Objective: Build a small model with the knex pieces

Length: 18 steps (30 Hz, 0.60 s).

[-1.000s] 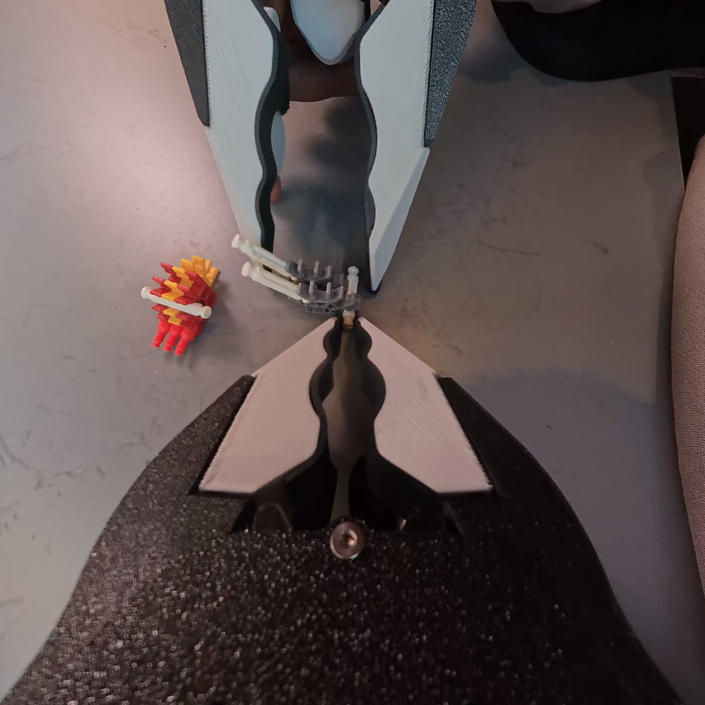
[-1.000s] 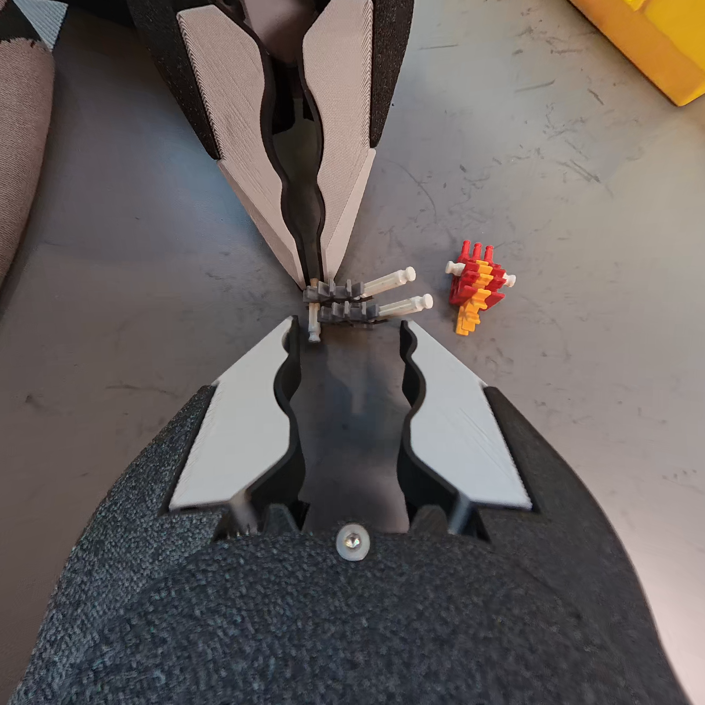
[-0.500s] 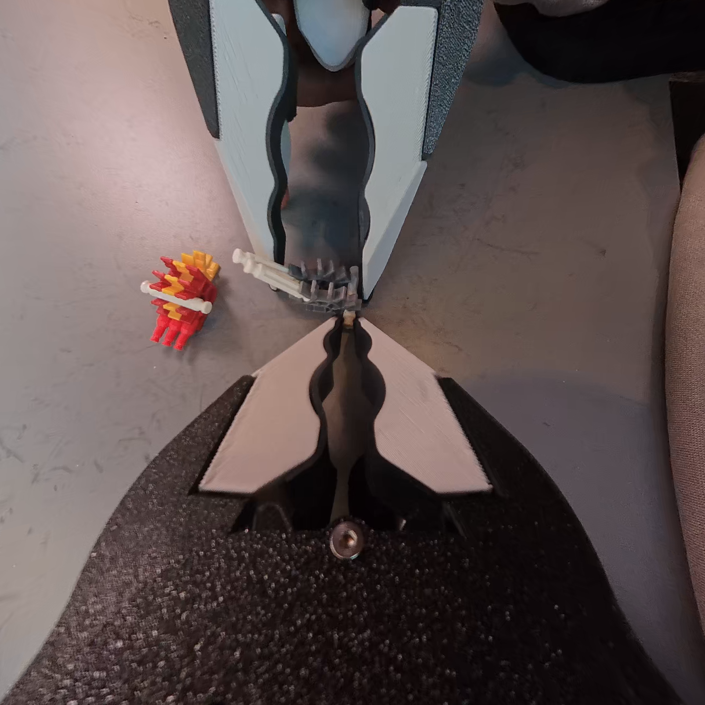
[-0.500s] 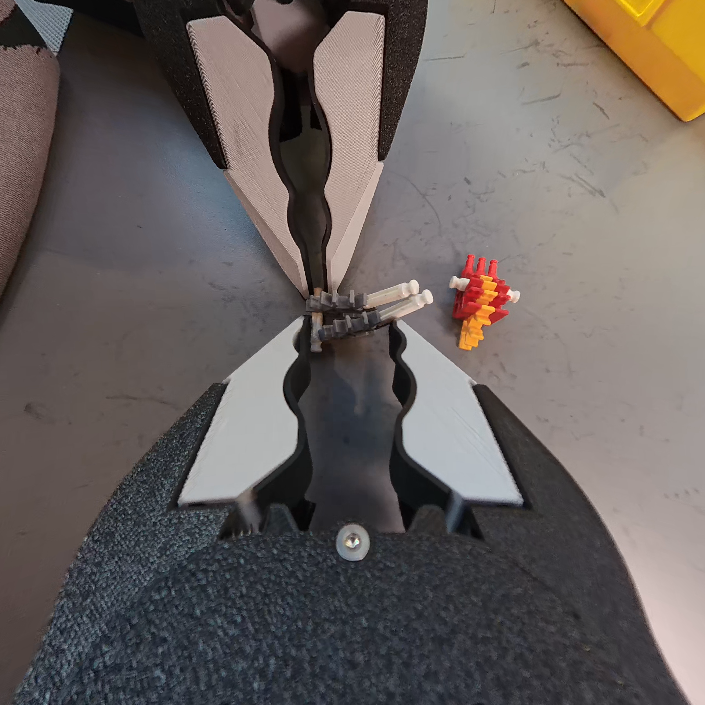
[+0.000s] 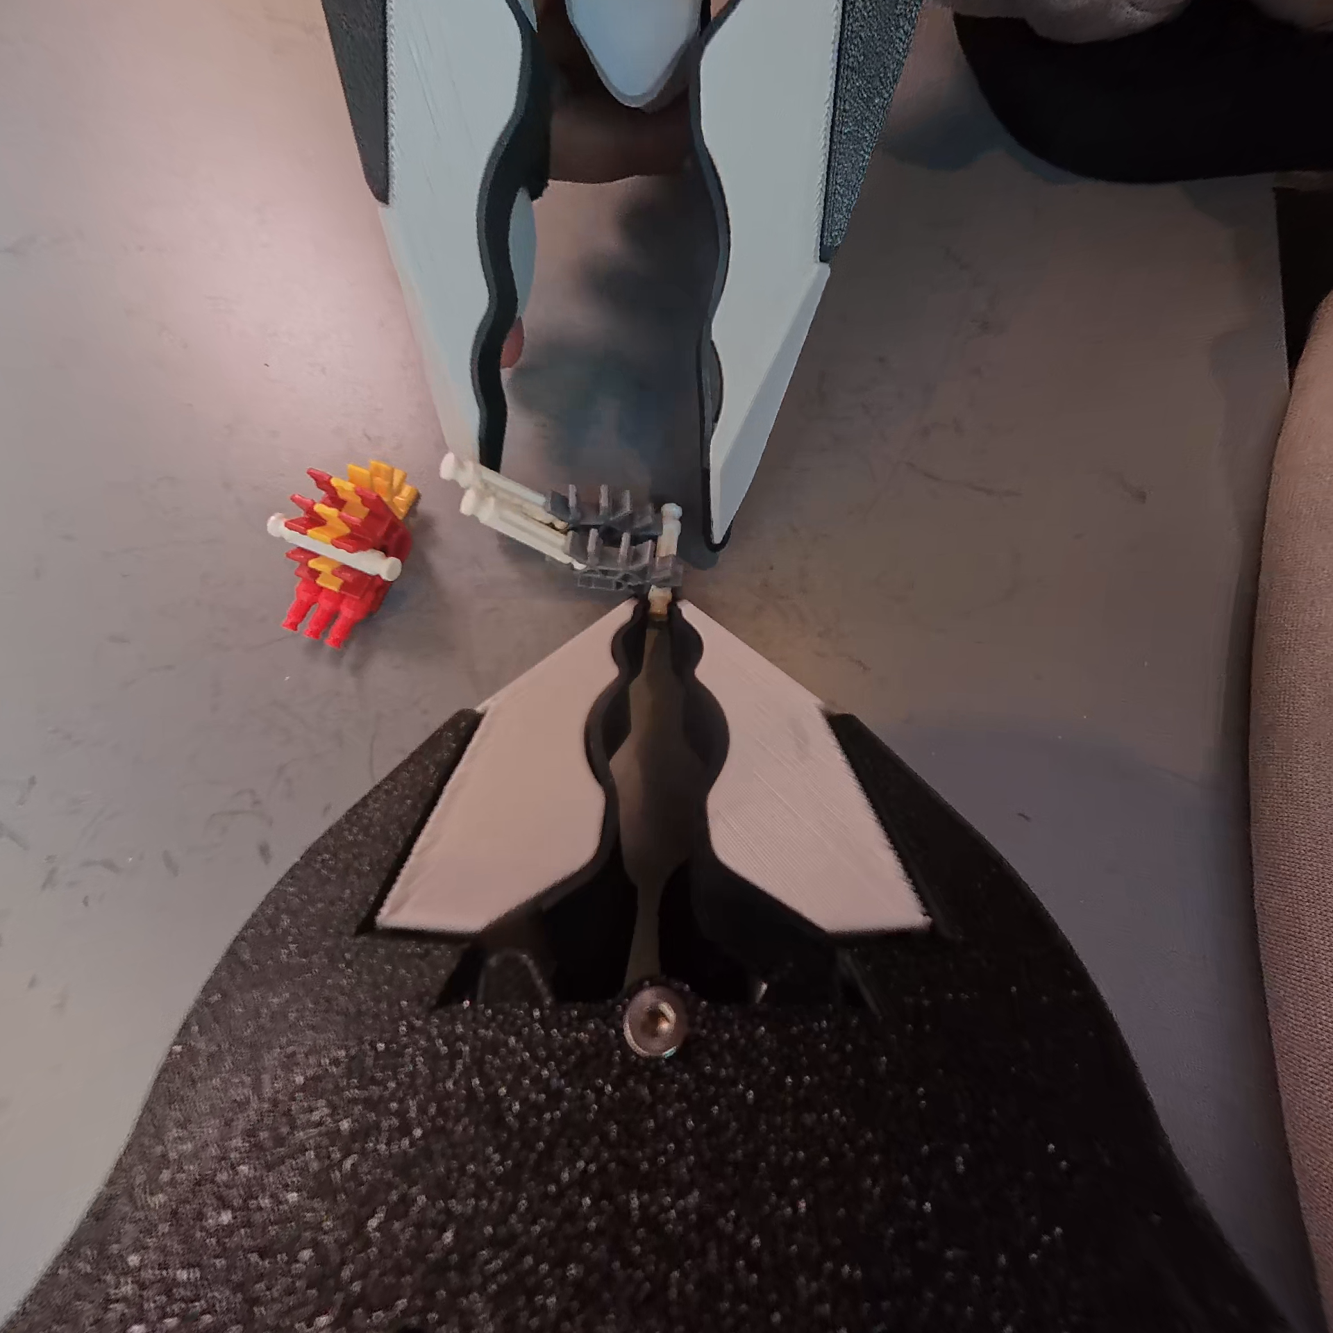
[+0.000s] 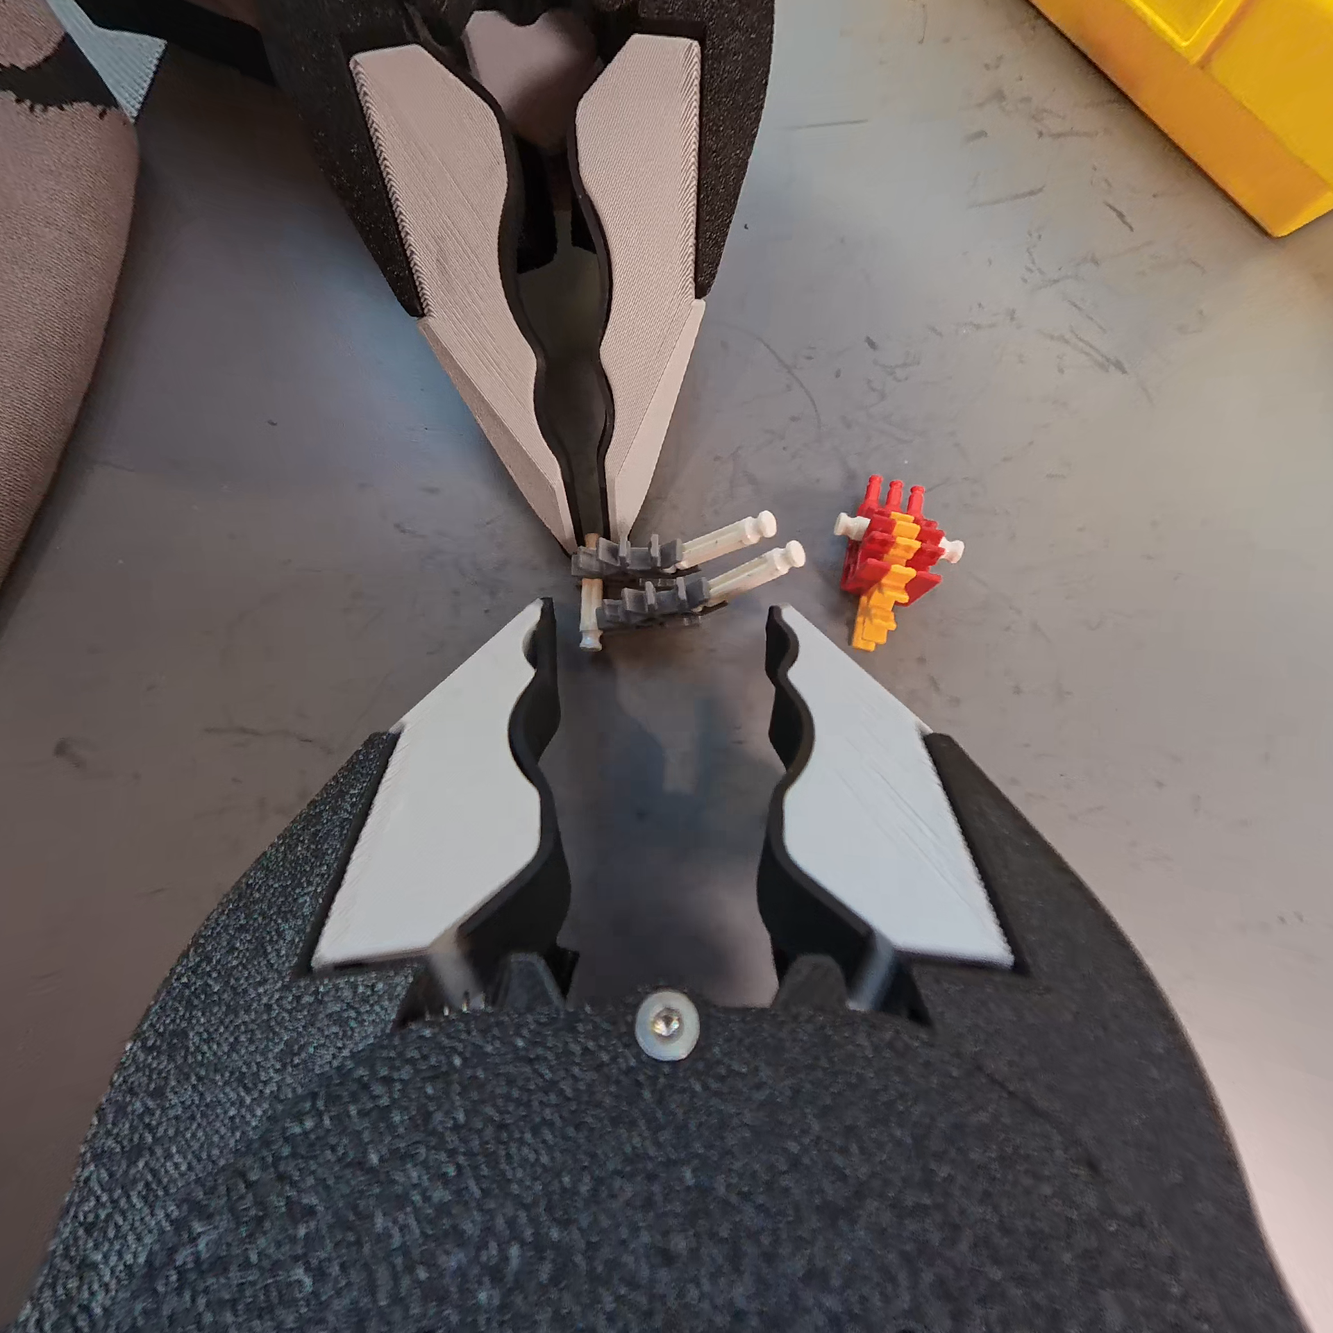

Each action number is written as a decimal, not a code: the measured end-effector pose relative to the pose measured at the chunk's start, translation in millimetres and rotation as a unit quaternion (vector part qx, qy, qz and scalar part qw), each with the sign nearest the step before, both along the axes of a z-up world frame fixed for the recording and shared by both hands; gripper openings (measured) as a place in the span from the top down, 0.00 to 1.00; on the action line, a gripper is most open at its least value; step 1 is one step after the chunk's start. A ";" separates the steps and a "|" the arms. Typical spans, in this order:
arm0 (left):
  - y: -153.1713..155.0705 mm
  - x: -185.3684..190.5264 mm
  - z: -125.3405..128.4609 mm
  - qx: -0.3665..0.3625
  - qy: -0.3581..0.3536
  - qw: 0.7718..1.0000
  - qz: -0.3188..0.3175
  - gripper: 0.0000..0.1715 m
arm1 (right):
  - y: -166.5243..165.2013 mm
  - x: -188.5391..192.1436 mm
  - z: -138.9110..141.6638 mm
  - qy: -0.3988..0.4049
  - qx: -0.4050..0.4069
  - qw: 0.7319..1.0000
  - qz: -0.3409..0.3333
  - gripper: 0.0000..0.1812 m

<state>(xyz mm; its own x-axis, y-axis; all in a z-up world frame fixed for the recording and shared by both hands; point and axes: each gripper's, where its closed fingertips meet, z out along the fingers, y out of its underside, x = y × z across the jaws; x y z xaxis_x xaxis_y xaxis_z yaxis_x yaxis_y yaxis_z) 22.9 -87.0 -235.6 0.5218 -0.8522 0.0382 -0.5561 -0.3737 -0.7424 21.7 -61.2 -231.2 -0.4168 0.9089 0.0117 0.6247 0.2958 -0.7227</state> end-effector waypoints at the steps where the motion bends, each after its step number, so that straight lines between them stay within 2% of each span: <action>1: 0.0 0.0 0.0 -0.001 0.000 1.000 0.002 0.97 | 0.5 -0.8 0.9 0.002 -0.002 1.000 0.000 0.68; 6: 0.2 0.1 0.0 -0.006 -0.004 1.000 0.015 0.97 | -4.2 -1.7 1.0 0.001 -0.014 1.000 0.015 0.66; 18: 0.7 0.1 0.0 -0.025 -0.013 0.999 0.046 0.97 | -4.3 0.9 -3.8 -0.004 0.006 1.000 0.016 0.78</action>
<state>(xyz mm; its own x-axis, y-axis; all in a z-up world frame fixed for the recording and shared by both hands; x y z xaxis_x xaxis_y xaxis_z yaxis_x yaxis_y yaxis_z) 23.0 -86.4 -235.7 0.5964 -0.7973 0.0931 -0.4985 -0.4588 -0.7355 22.6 -65.5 -235.0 -0.4466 0.8945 0.0200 0.6197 0.3254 -0.7142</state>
